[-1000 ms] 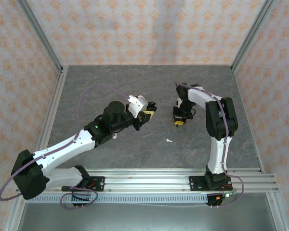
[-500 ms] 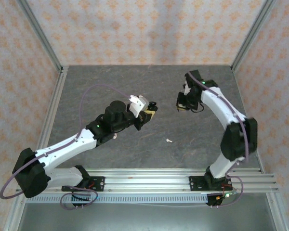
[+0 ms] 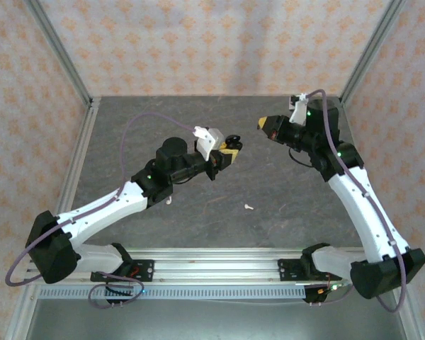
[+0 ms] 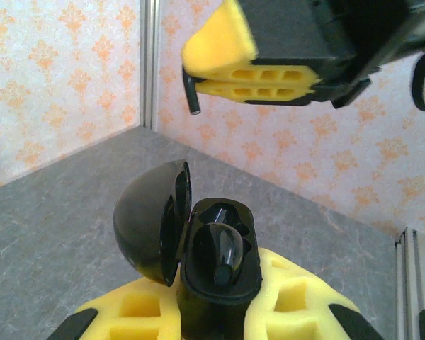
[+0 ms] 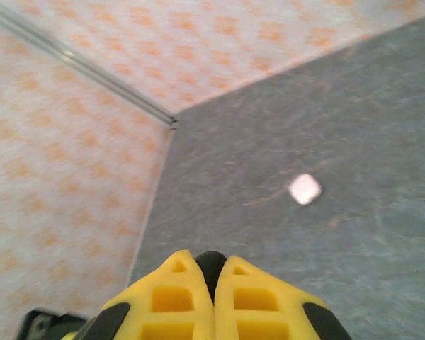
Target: Insert wireless bluetooth earbuds into charging case
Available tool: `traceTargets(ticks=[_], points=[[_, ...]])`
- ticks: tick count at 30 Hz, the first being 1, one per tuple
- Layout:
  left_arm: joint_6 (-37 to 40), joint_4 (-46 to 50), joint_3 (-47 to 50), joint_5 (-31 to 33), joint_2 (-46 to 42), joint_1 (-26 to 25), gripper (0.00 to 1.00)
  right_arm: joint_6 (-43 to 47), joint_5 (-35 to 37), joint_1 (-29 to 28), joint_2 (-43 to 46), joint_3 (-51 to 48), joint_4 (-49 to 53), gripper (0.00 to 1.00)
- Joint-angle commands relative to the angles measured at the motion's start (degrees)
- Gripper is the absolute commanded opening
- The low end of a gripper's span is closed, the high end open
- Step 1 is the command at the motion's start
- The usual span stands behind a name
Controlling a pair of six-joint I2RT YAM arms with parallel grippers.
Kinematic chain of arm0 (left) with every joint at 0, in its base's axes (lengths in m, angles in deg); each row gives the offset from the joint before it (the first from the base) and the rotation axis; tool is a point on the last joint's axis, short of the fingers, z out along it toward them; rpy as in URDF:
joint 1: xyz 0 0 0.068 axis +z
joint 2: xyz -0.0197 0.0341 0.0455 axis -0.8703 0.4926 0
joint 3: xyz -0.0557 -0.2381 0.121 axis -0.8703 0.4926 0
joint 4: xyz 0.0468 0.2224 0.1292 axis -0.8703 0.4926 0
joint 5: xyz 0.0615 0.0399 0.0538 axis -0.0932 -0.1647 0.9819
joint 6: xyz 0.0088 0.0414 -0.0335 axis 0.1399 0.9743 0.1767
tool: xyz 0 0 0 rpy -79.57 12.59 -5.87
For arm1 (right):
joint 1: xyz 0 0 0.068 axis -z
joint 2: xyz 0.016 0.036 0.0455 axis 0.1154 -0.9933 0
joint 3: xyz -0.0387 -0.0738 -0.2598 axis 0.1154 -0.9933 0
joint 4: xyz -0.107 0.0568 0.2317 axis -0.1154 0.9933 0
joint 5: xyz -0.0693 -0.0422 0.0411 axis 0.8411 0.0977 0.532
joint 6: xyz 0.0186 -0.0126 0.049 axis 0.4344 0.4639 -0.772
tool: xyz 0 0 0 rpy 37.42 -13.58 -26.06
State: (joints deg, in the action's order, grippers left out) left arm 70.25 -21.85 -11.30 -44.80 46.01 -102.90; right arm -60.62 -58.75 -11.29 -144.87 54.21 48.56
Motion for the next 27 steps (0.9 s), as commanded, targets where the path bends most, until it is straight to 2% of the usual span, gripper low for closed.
traceTargets(ticks=[1,7,12,27], points=[[-1.8,-3.9,-1.8,-1.4,0.1,-0.7,0.0,-0.9,-3.4,-2.4,3.3,-1.9,-8.5,0.07],[-2.7,-4.0,-1.0,-1.3,-0.6,-0.6,0.0,1.8,-3.5,-7.3,5.4,-3.9,-11.1,0.08],[-3.6,-4.9,0.3,-0.8,-1.7,-0.6,0.0,5.7,-2.9,-10.1,5.6,-4.0,-8.6,0.08],[-4.1,-5.4,1.0,-0.3,-2.7,-0.7,0.0,9.2,-2.0,-11.2,5.9,-6.3,-5.9,0.08]])
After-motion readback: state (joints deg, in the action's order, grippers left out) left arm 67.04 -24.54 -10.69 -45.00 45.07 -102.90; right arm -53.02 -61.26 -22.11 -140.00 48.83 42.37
